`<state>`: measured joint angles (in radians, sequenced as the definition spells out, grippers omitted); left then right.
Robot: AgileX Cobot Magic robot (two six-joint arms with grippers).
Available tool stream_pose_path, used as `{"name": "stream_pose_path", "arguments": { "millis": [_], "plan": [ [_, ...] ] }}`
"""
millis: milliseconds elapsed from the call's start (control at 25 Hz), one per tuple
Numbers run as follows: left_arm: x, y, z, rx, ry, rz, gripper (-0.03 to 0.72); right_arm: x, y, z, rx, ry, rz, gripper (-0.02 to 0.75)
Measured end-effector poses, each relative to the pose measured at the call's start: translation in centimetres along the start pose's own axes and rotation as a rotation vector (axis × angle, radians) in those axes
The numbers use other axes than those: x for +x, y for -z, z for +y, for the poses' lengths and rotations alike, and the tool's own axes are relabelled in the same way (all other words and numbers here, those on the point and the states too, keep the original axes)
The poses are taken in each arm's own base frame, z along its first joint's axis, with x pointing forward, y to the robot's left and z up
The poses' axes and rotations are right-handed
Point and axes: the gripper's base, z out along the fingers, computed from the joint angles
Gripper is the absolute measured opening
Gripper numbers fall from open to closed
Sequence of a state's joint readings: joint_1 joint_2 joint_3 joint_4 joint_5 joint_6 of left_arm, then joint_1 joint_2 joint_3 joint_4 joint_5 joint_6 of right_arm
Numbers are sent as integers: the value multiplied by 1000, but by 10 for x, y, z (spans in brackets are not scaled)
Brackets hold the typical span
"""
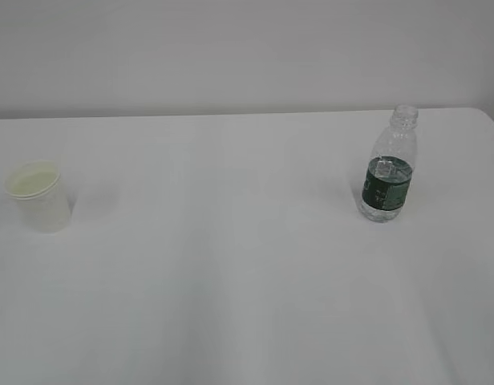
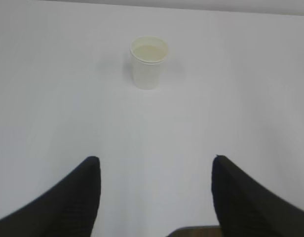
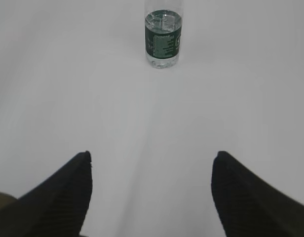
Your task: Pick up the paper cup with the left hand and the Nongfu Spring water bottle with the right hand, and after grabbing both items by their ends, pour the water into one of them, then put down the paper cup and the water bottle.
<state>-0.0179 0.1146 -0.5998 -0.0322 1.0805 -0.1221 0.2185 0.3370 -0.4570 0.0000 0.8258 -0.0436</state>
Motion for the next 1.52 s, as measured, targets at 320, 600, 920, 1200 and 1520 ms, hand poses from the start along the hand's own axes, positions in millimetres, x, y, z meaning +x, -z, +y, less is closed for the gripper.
{"name": "stream_pose_path", "arguments": {
  "millis": [320, 600, 920, 1200, 1520],
  "plan": [
    [12, 6, 1, -6, -1, 57, 484, 6, 10, 2, -17, -9, 22, 573],
    [19, 8, 2, -12, -2, 104, 483, 8, 17, 3, -28, -10, 88, 573],
    [29, 10, 4, -13, -2, 115, 451, 20, 25, 4, -37, -12, 128, 573],
    [31, 12, 4, -9, -2, 101, 450, 33, 41, 5, -35, -11, 26, 573],
    [31, 12, 3, 0, 1, 100, 446, 42, 54, 5, -28, -8, -71, 573]
  ]
}}
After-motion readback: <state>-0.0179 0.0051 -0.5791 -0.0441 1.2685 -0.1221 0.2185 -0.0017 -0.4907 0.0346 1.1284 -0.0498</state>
